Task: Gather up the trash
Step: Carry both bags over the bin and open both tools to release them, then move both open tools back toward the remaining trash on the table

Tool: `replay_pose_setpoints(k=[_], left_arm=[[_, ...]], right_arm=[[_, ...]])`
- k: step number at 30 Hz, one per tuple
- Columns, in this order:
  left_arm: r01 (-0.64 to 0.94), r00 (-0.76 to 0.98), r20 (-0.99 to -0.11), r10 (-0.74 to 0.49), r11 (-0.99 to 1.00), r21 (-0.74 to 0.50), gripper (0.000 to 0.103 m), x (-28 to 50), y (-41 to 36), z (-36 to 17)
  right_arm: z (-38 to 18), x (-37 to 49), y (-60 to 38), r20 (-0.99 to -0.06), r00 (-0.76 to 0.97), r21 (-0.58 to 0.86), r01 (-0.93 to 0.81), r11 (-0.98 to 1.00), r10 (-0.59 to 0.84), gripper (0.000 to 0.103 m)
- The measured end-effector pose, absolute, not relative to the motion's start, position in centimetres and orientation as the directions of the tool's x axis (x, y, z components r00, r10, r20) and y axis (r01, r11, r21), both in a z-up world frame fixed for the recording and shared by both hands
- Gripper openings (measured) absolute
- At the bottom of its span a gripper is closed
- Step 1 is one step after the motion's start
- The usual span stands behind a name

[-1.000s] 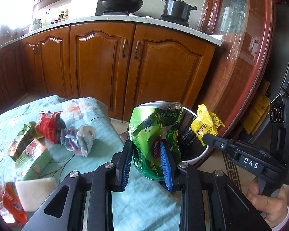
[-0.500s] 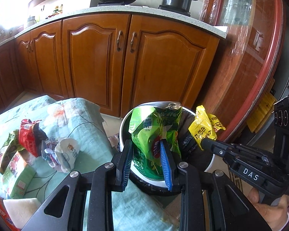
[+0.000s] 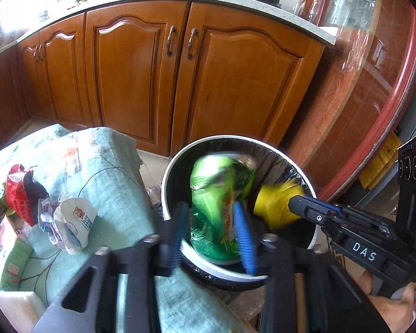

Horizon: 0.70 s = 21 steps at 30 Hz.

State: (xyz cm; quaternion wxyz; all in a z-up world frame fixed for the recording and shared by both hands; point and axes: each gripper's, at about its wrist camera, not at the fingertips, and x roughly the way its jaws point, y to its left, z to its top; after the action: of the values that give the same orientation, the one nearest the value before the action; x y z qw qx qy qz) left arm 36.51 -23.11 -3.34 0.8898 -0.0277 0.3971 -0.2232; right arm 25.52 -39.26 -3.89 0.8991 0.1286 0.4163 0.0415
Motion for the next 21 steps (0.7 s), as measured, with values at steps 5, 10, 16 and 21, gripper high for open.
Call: replay_pose_setpoints(k=[5,10,16,21], left_arm=[[0.363,0.604,-0.677,-0.421,0.901,-0.236,0.058,35.4,-22.0,-3.1],[0.339,0.622,-0.663,-0.417,0.906,-0.251,0.064,32.9,-19.7,-3.1],[0.304,0.630,-0.662,-0.406,0.913,-0.272,0.065,29.2,-16.2,-3.4],[0.277,0.644,-0.662,-0.383,0.924,-0.265,0.065,26.0,-13.2,-3.3]], right_arm=[[-3.6,24.9,-39.7,-0.723,0.664,0.290,0.046,0.956,0.188,0.040],[-3.1,23.9,-39.5,-0.703,0.683,0.316,0.050,0.947,0.199,0.060],[-3.0,22.3,-37.7,-0.680,0.694,0.352,0.025,0.936,0.237,0.072],[-3.3,21.2,-35.1,-0.678,0.677,0.376,-0.014,0.927,0.285,0.073]])
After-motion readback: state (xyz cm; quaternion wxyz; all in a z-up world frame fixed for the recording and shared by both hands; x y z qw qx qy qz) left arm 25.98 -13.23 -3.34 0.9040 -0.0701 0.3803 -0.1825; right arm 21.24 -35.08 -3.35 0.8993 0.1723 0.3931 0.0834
